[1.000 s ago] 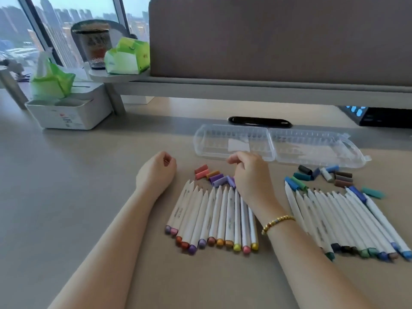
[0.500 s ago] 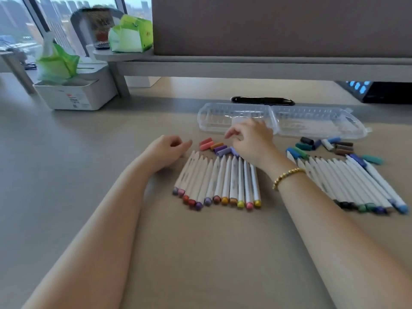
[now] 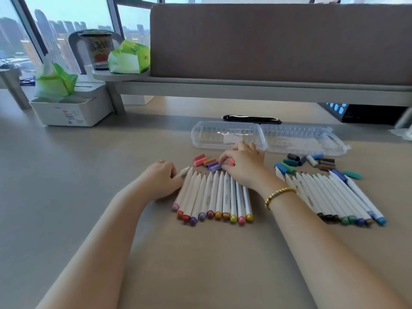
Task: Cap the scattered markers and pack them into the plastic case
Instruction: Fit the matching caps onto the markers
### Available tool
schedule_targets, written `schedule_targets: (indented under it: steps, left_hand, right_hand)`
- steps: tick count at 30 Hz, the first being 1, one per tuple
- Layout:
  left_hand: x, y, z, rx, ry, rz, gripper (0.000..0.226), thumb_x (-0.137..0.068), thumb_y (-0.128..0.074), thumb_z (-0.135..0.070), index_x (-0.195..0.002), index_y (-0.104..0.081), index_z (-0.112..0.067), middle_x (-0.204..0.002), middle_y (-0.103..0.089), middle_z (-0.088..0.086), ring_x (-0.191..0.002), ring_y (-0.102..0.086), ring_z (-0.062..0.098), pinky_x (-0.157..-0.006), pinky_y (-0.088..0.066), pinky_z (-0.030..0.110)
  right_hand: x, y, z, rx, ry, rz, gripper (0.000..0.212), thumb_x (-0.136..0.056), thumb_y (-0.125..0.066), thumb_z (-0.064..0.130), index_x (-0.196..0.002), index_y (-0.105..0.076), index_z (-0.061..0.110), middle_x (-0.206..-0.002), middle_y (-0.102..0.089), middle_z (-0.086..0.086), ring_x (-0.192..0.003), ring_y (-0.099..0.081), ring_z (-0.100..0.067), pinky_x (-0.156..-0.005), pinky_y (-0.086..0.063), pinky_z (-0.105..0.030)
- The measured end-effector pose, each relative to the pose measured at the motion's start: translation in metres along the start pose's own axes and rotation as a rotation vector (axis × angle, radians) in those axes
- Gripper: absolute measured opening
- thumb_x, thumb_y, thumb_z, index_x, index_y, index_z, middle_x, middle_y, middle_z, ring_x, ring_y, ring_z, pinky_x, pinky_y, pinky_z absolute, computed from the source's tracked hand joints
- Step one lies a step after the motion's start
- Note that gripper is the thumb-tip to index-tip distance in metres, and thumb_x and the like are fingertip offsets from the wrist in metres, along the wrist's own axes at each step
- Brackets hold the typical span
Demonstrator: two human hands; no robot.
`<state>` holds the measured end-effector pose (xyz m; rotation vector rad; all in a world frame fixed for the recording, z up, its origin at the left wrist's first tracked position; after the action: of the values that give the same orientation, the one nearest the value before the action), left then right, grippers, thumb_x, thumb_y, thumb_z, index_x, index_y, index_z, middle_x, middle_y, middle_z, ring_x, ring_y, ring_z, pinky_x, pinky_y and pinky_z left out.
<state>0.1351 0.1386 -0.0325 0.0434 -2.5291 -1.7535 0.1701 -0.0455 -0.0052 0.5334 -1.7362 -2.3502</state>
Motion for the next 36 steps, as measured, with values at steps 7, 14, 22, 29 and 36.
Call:
schedule_targets:
  steps: [7,14,22,29,36]
  left_hand:
    - [0.004,0.016,0.012,0.105,0.058,-0.127,0.031,-0.097,-0.039,-0.039,-0.089,-0.053,-0.013,-0.078,-0.057,0.001,-0.071,-0.053,0.02,-0.054,-0.036,0.027]
    - [-0.003,0.023,0.033,0.476,0.156,-0.305,0.022,-0.095,-0.042,-0.042,-0.091,-0.053,-0.023,-0.069,-0.057,0.0,-0.057,-0.047,0.019,-0.057,-0.035,0.028]
    - [-0.003,0.018,0.003,0.773,0.01,-0.158,0.019,-0.097,-0.047,-0.026,-0.098,-0.065,-0.019,-0.059,-0.043,-0.001,-0.05,-0.033,0.013,-0.05,-0.03,0.024]
    - [0.009,0.022,-0.023,0.649,-0.097,-0.058,0.026,-0.097,-0.044,-0.029,-0.094,-0.068,-0.019,-0.063,-0.043,-0.002,-0.053,-0.033,0.012,-0.05,-0.029,0.023]
    - [0.02,0.025,-0.036,0.64,-0.148,0.01,0.028,-0.097,-0.044,-0.034,-0.097,-0.069,-0.021,-0.061,-0.04,-0.001,-0.052,-0.029,0.011,-0.048,-0.025,0.021]
  right_hand:
    - [-0.002,-0.001,0.009,0.04,-0.024,0.051,0.025,-0.095,-0.049,0.034,-0.117,-0.059,0.032,-0.127,-0.043,-0.003,-0.122,-0.032,-0.024,-0.098,-0.026,-0.038]
    - [-0.011,-0.004,0.013,0.086,0.044,0.057,0.021,-0.093,-0.053,0.035,-0.111,-0.06,0.028,-0.123,-0.045,-0.001,-0.12,-0.034,-0.023,-0.096,-0.026,-0.036]
    - [-0.003,0.016,0.0,-0.604,-0.067,0.033,0.008,-0.094,-0.053,0.02,-0.099,-0.053,0.014,-0.102,-0.065,-0.008,-0.09,-0.064,-0.019,-0.076,-0.052,-0.03]
    - [0.012,0.023,0.001,-1.188,-0.162,-0.092,0.02,-0.097,-0.045,0.008,-0.091,-0.061,0.019,-0.087,-0.06,-0.003,-0.075,-0.053,-0.009,-0.068,-0.047,-0.02]
    - [0.021,0.024,-0.002,-1.113,-0.219,-0.197,0.022,-0.1,-0.04,0.01,-0.106,-0.06,0.012,-0.083,-0.053,0.006,-0.073,-0.048,-0.006,-0.064,-0.043,-0.018]
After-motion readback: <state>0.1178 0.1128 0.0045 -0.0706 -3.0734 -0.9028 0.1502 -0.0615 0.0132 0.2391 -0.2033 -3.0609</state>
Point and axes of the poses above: each hand's wrist, its own x-axis away from the middle knuckle, its own y-axis out of the back of the hand, z = x × y, the point moved 9 cm from there along -x, towards the middle knuckle
